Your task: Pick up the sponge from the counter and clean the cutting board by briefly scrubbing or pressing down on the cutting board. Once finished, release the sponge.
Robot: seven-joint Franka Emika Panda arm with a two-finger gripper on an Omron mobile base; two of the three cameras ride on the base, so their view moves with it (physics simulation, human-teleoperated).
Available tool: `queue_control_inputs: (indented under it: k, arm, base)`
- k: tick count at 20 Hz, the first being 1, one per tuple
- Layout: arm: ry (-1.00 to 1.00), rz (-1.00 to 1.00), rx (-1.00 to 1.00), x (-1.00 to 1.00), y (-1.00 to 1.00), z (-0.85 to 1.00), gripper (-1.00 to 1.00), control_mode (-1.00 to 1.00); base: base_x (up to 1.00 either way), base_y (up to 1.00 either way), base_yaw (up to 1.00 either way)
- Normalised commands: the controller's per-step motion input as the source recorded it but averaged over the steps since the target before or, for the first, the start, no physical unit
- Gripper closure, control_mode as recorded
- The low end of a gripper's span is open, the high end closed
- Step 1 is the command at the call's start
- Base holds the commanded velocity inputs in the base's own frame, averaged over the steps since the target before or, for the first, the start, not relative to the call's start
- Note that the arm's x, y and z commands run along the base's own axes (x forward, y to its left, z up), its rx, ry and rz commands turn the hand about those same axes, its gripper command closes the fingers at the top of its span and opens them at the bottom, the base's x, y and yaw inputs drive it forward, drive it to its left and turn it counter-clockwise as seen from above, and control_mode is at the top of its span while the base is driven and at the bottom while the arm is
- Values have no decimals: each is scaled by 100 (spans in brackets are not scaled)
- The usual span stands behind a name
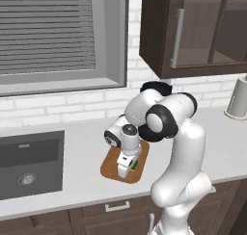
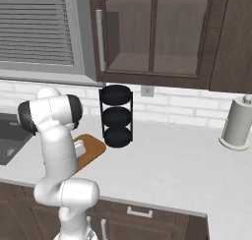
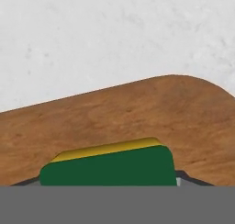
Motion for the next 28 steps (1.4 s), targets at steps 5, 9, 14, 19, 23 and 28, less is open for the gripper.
queue_control_inputs:
  k: [5, 9, 14, 19, 23, 28]
  arm:
    - [41, 3, 0, 100, 0, 96, 100, -100]
    - [16, 0, 0, 100, 0, 100, 100, -100]
    - [3, 1, 0, 100, 0, 91, -100, -100]
    - [25, 0, -4, 71, 0, 43, -100, -100]
    - [44, 0, -6, 4, 1, 67, -100, -100]
    - [36, 0, 0, 0, 0, 100, -100, -100]
  base:
    - [0, 0, 0]
    - [0, 0, 0]
    - [0, 0, 0]
    - [0, 0, 0]
    - [0, 0, 0]
    - [0, 0, 0]
